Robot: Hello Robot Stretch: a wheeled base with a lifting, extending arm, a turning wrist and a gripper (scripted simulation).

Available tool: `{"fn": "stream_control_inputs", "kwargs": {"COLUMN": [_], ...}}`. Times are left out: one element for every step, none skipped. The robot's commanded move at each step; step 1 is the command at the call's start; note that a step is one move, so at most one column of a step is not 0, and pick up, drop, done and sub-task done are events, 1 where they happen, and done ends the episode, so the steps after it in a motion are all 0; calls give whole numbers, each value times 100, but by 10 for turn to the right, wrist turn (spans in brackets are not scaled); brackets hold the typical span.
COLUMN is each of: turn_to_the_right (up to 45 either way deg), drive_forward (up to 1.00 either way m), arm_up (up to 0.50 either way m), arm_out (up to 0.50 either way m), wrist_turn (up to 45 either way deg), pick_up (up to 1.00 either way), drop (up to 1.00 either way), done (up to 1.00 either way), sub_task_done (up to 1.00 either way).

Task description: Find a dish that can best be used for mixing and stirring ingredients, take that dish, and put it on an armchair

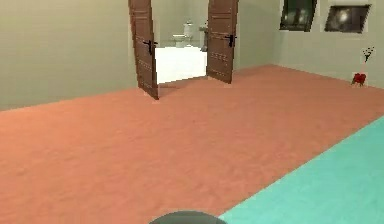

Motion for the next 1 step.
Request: {"fn": "stream_control_inputs", "kwargs": {"turn_to_the_right": [30], "drive_forward": [0], "arm_up": [0], "arm_out": [0], "wrist_turn": [0], "pick_up": [0], "drop": [0], "done": [0], "sub_task_done": [0]}}
